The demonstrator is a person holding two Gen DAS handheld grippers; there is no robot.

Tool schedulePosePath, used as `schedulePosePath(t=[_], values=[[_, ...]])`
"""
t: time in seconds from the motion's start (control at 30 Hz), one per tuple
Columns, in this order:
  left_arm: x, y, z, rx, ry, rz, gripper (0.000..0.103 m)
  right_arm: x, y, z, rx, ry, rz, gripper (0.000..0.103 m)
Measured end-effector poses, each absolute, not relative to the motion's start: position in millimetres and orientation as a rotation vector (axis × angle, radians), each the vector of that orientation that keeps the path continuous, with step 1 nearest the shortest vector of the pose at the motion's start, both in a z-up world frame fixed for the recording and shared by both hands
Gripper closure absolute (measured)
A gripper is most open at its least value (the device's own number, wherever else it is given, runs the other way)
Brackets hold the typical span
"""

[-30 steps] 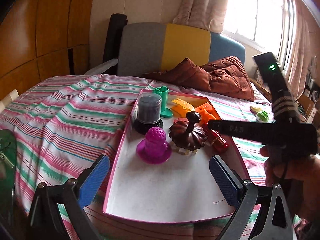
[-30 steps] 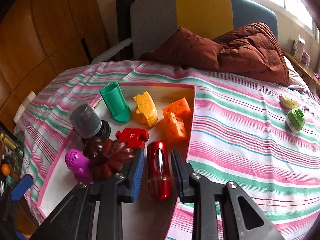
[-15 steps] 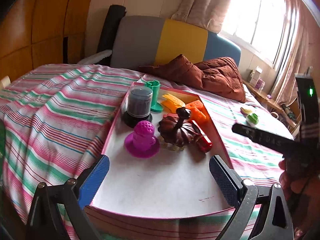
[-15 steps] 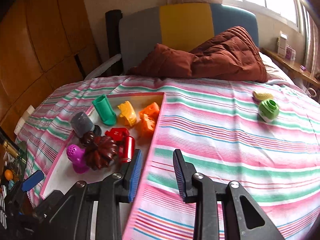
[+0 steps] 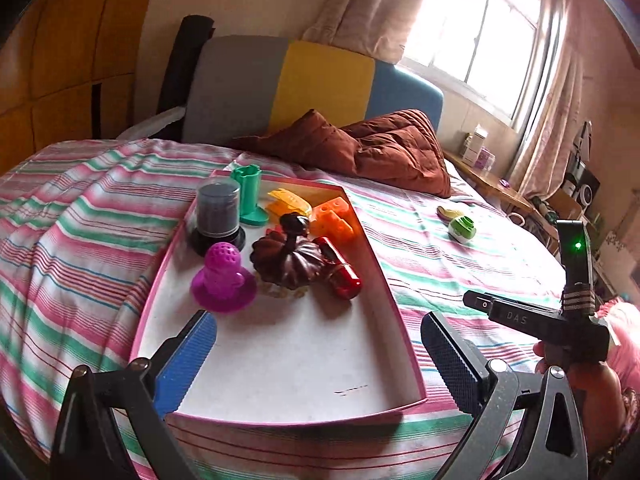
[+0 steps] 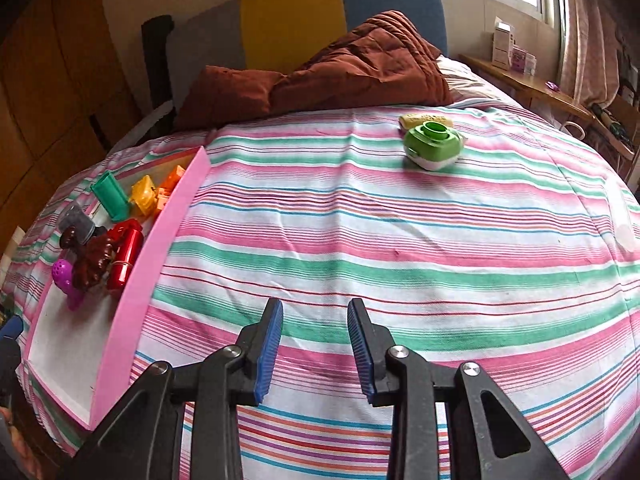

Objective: Organize rigid objects
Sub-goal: 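Move the open right tool back toward the green and yellow toys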

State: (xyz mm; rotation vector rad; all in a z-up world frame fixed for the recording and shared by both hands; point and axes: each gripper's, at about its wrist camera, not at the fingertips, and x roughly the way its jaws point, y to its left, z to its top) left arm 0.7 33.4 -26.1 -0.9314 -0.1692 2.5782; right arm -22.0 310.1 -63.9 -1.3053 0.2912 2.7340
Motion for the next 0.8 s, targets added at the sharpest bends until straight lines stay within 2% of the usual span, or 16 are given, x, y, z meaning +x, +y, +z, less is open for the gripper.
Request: schedulePosePath(t=[0.37, 0.8], values=[[7, 64, -16, -0.933, -0.093, 2.521, 0.000, -13, 347, -67, -1.239, 0.348, 2.645, 0.069], [-9, 137, 6, -0.935, 0.017, 2.413, 0.000, -24, 417, -65, -1.158, 0.131, 2.567, 0.067]])
